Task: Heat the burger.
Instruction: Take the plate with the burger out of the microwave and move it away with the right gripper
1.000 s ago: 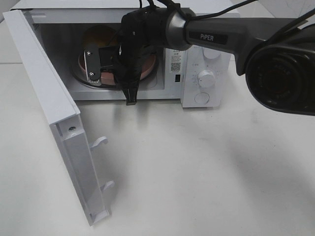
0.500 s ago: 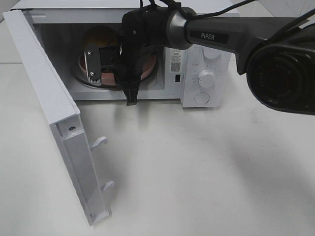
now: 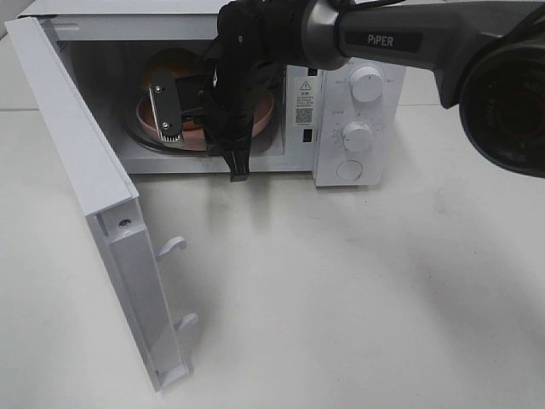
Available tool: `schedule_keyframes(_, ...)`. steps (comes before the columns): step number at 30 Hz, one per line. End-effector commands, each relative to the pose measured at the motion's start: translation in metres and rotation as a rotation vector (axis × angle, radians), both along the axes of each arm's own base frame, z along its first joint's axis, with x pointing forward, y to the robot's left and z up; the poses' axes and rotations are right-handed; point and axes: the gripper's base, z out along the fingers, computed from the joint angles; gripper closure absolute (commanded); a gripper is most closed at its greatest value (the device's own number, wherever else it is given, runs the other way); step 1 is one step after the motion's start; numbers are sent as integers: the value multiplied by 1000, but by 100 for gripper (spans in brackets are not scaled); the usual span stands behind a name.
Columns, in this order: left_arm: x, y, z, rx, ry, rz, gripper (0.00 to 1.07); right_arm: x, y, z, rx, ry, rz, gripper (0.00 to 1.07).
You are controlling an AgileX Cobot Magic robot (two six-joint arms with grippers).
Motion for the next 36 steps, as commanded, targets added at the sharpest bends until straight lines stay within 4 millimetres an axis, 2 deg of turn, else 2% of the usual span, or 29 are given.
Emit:
schedule_keyframes(1,-2,0,-1,0,-25,6,6,-2,0,25,61,-97,34,107)
schedule_keyframes(13,-2,0,-1,0,-25,6,6,-24,-16,31,76,-201,112,107)
schedule_keyframes(22,-2,0,-1,0,-25,6,6,-56,-39,20,2,-206,215,107)
schedule_keyframes(32,-2,0,-1,0,-25,6,6,-79,-57,21,-10,-226,256,107)
schedule_keyframes(36,-2,0,-1,0,-25,6,6,-94,-68,23,-38,-225,291,107)
